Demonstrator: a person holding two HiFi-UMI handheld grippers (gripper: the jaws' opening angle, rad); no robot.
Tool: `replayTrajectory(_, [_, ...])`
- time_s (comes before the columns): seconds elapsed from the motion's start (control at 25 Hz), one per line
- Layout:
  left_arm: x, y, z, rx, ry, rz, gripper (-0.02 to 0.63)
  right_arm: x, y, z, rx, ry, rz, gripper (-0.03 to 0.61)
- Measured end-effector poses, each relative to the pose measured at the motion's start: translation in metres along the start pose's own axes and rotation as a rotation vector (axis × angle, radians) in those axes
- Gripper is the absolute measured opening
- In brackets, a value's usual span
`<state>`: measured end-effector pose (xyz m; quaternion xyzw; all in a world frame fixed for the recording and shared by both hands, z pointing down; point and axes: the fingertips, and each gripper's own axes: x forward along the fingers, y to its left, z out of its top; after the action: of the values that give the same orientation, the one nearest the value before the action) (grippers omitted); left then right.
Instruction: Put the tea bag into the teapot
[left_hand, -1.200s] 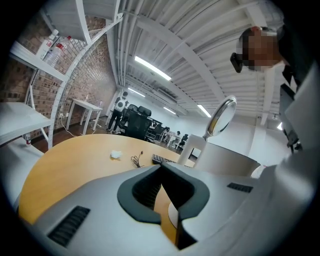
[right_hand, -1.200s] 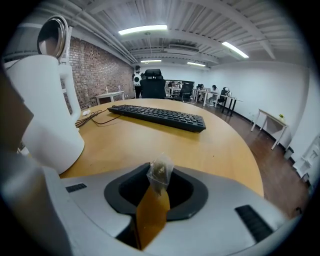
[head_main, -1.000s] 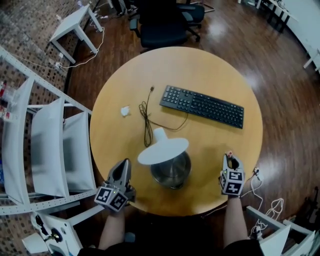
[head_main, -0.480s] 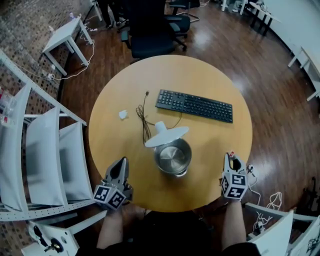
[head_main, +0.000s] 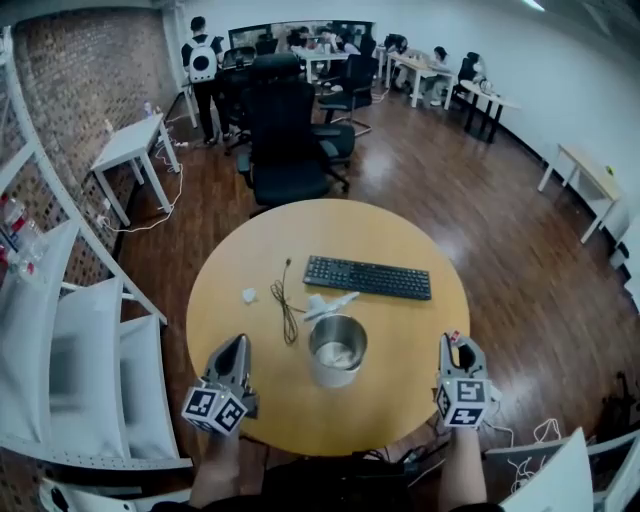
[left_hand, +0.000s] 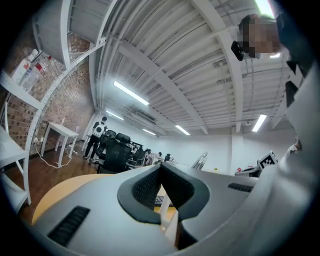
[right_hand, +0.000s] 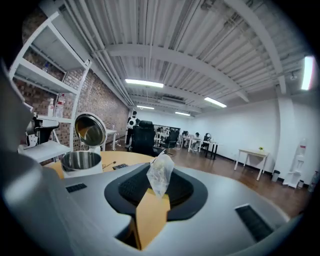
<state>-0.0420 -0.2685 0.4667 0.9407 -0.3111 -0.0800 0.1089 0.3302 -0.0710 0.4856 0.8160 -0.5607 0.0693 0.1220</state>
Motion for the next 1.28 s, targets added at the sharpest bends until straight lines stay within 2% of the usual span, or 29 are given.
replayTrajectory(0.12, [-0.004,-0.011,0.02,0.036,-0.032,-0.028,-0.006,-0.02,-0.001,0.026,-0.006,-0.078,-0.016,0.083])
replayTrajectory(0.24, [-0.014,-0.013,0.029,0.047,-0.042,-0.013,-0.006,-0.034,0.002,0.043,-0.017,-0.119,-0.019,0.083])
replayTrajectory(0.48, [-0.034,-0.014,0.035,0.056,-0.048,0.007,-0.006,-0.038,0.014,0.05,0.01,-0.15,0.022,0.081])
replayTrajectory(0.8, [-0.071,0.001,0.041,0.084,-0.042,0.065,-0.006,-0.008,0.072,0.058,0.006,-0.147,0.155,0.083])
replayTrajectory(1.0, [-0.083,0.013,0.054,0.102,-0.067,0.102,-0.006,0.013,0.118,0.068,-0.02,-0.153,0.255,0.083])
replayTrajectory(1.28, [-0.089,0.007,0.033,0.066,-0.056,0.095,-0.006,0.033,0.164,0.058,-0.08,-0.109,0.372,0.083])
